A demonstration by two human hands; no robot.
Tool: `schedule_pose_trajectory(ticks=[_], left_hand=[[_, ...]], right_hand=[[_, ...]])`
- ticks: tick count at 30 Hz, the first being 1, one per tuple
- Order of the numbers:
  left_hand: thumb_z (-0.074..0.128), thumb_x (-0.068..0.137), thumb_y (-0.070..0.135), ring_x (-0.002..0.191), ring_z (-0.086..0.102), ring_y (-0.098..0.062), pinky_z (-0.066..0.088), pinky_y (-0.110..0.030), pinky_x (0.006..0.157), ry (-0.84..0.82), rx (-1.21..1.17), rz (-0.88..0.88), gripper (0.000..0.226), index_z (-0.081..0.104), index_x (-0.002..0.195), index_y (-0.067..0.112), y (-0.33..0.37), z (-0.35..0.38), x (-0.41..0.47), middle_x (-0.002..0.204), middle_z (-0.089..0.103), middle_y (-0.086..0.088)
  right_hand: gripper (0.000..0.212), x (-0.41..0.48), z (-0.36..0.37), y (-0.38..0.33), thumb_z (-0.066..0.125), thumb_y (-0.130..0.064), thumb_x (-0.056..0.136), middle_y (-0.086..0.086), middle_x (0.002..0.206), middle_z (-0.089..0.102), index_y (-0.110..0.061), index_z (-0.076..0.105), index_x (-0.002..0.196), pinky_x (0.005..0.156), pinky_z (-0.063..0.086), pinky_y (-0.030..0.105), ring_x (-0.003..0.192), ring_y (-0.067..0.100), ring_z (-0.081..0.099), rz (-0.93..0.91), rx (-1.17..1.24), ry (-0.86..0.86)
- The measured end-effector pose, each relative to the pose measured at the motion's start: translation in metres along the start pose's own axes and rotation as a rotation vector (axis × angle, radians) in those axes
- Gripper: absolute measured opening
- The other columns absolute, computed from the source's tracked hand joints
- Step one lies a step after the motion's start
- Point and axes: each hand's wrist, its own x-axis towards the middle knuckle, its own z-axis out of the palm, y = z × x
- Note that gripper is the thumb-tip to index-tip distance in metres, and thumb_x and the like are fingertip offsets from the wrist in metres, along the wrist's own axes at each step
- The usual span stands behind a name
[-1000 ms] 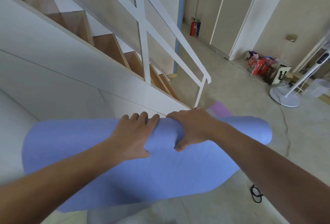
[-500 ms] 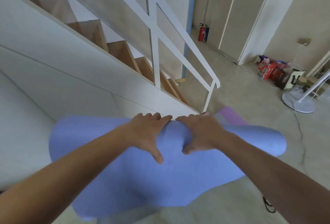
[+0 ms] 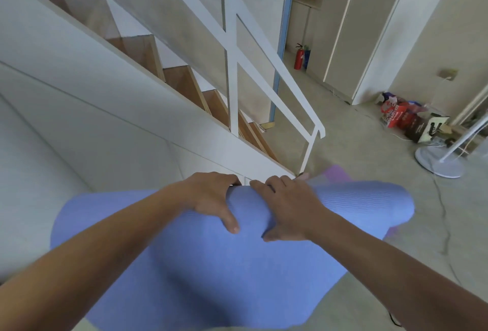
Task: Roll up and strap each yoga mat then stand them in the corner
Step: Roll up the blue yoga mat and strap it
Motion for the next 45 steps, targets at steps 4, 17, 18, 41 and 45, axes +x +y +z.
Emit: schedule_pose_trajectory(ticks=[4,17,18,41,45], left_hand=[[0.077,0.051,0.073,0.124,0.049,-0.02,0.037,-0.041,0.108,0.13,0.441,0.121,0.134,0.002,0.154,0.032,0.006,0.018,-0.009,0.139,0.044,0.008],[0.087,0.037,0.061,0.097,0.063,-0.006,0.054,-0.034,0.088,-0.051,-0.148,-0.018,0.083,0.051,0.109,0.043,-0.023,0.01,-0.003,0.105,0.064,0.022],[0.09,0.039,0.057,0.098,0.064,-0.006,0.056,-0.035,0.089,-0.094,-0.208,-0.014,0.081,0.053,0.11,0.042,-0.023,0.007,-0.004,0.106,0.065,0.022],[0.088,0.05,0.059,0.125,0.051,-0.012,0.045,-0.037,0.105,-0.151,-0.076,0.009,0.117,0.025,0.147,0.04,-0.009,-0.008,0.004,0.142,0.048,0.016],[0.078,0.046,0.077,0.124,0.047,-0.025,0.039,-0.042,0.105,0.159,0.502,0.13,0.149,-0.014,0.154,0.031,0.007,0.014,-0.001,0.143,0.038,0.001]], right_hand=[[0.094,0.009,-0.025,0.017,0.075,-0.067,0.053,-0.013,0.111,0.058,-0.041,0.036,0.134,0.078,0.043,0.034,0.098,0.016,0.058,0.082,0.179,-0.178],[0.14,-0.006,-0.001,-0.007,0.079,-0.069,0.053,0.017,0.157,0.025,-0.025,-0.009,0.153,0.113,0.022,0.058,0.141,0.04,0.029,-0.085,-0.165,0.034],[0.134,-0.004,0.0,-0.007,0.079,-0.067,0.054,0.016,0.149,0.037,-0.023,0.001,0.153,0.109,0.029,0.055,0.131,0.038,0.041,-0.108,-0.161,0.081],[0.113,0.009,-0.014,0.009,0.073,-0.066,0.061,0.003,0.134,0.045,-0.029,0.015,0.151,0.092,0.041,0.041,0.115,0.026,0.049,-0.049,-0.066,-0.061],[0.1,0.021,-0.034,0.019,0.075,-0.067,0.048,-0.012,0.11,0.058,-0.041,0.033,0.136,0.081,0.049,0.039,0.096,0.018,0.06,0.071,0.118,-0.204]])
